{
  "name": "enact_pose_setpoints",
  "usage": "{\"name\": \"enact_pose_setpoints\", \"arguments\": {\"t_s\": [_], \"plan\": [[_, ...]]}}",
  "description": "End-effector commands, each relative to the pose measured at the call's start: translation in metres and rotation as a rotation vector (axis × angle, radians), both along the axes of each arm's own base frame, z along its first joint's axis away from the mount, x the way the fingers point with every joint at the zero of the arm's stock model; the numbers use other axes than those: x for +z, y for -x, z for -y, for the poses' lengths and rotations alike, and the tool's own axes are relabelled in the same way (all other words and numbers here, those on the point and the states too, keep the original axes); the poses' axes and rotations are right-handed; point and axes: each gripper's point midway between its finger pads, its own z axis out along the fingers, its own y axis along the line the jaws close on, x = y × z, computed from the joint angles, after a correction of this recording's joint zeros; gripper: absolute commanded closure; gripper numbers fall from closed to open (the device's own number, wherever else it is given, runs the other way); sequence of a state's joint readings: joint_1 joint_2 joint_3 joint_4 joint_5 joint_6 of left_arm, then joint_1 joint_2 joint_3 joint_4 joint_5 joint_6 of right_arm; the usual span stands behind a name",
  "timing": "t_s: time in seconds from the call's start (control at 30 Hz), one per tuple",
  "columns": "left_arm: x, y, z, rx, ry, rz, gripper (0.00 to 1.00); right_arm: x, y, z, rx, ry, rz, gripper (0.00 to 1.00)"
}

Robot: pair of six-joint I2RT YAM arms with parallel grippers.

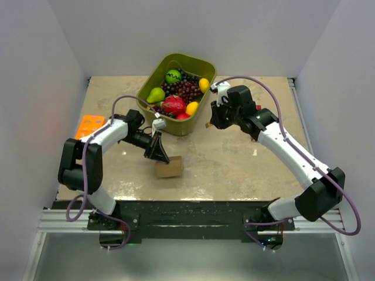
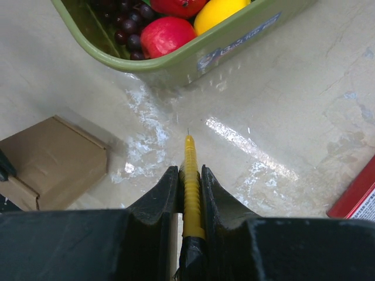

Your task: Unpack the express box

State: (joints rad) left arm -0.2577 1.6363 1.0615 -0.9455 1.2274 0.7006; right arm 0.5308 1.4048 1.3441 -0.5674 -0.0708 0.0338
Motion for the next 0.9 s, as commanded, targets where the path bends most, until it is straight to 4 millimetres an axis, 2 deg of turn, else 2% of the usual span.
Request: {"name": "enact_pose_setpoints", "arguments": {"t_s": [0.0,0.17,0.33,0.53,0.57,0.6,0.63,0.67,0.7,0.77,0.8,0.87], "plan": [[0.026,-0.016,-0.007,0.055,0.117,-0.143,1.0,0.012,-0.007,-0.008,0.0,-0.049,0.021,1.0],[0.019,-0.039,-0.021,0.104,0.114,-0.189,1.0,0.01,-0.012,-0.012,0.001,-0.054,0.016,1.0],[0.005,-0.058,-0.025,0.134,0.107,-0.23,1.0,0.011,-0.019,-0.015,-0.001,-0.049,0.021,1.0],[-0.004,-0.078,-0.032,0.16,0.083,-0.209,0.84,0.01,-0.023,-0.016,-0.004,-0.047,0.021,1.0],[-0.006,-0.082,-0.035,0.171,0.076,-0.205,0.73,0.01,-0.023,-0.017,-0.003,-0.047,0.019,1.0],[-0.005,-0.085,-0.035,0.178,0.073,-0.197,0.68,0.01,-0.024,-0.017,-0.003,-0.046,0.018,1.0],[-0.006,-0.091,-0.036,0.191,0.064,-0.183,0.55,0.01,-0.024,-0.018,-0.001,-0.047,0.019,1.0],[-0.006,-0.096,-0.038,0.204,0.058,-0.167,0.48,0.01,-0.025,-0.018,-0.003,-0.047,0.019,1.0],[-0.001,-0.098,-0.038,0.214,0.052,-0.139,0.44,0.01,-0.025,-0.018,-0.003,-0.046,0.018,1.0],[-0.002,-0.115,-0.042,0.272,0.006,-0.088,0.33,0.009,-0.025,-0.019,0.0,-0.046,0.016,1.0],[0.006,-0.117,-0.043,0.307,-0.011,-0.084,0.29,0.009,-0.026,-0.019,0.0,-0.047,0.016,1.0],[0.005,-0.131,-0.052,0.348,-0.078,0.013,0.19,0.01,-0.026,-0.02,0.001,-0.048,0.017,1.0]]}}
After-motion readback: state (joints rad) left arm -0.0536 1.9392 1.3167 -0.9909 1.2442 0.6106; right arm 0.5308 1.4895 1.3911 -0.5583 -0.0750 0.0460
